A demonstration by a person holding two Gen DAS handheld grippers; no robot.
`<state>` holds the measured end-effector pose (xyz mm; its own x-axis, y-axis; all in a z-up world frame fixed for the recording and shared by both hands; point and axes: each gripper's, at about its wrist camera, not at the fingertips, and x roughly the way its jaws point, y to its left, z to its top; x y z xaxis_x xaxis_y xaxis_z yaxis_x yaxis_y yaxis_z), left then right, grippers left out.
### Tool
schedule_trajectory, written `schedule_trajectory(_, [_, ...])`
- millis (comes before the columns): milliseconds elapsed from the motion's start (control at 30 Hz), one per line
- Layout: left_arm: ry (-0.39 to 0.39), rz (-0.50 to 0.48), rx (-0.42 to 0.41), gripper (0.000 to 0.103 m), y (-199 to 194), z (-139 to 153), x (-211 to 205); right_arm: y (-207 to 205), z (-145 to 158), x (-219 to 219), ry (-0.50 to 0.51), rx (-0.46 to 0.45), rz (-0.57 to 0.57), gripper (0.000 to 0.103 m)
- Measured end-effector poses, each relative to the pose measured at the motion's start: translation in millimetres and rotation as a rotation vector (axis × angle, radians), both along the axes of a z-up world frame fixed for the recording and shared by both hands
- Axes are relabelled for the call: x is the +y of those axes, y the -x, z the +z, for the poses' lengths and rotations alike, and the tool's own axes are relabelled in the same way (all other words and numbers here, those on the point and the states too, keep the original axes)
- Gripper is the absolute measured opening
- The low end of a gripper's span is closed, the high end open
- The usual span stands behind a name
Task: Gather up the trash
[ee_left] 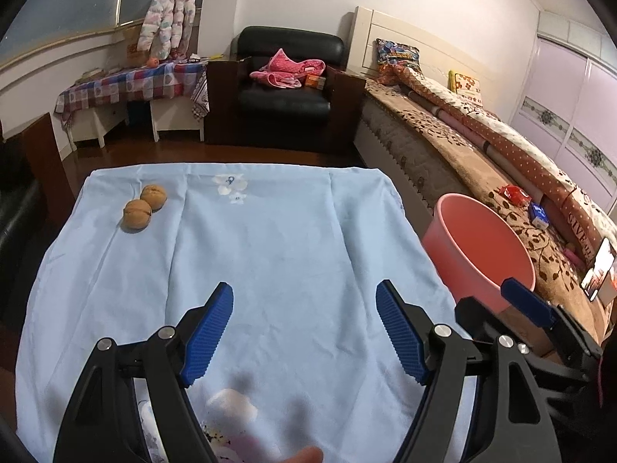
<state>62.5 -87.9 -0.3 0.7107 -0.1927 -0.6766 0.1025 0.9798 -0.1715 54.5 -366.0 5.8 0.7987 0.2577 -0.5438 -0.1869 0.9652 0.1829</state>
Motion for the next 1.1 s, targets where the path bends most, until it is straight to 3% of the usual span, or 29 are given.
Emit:
schedule_trajectory(200, [-0.001,0.003,-0.003,0.075,2.5,-0.4,1.9,1.2,0.4,-3.0,0.137,0.021,-0.201,0.08])
schedule_trajectory(600, [0.007,0.001,0.015,0.075,2.4,-1.6,4.2,6.9,1.2,-7.0,0.028,-0.007,-0.114,0.08])
schedule_trajectory(900, [0.005,0.012,-0.004,0.075,3.0,2.6,8.2,10.4,9.1,10.5,0.08,-0.048,-0.086,0.08])
schedule_trajectory(1100, [-0.013,0.011,-0.039,0.075,4.1,9.0,10.5,4.7,14.9,11.0,0.058,-0.048,-0.11,0.08])
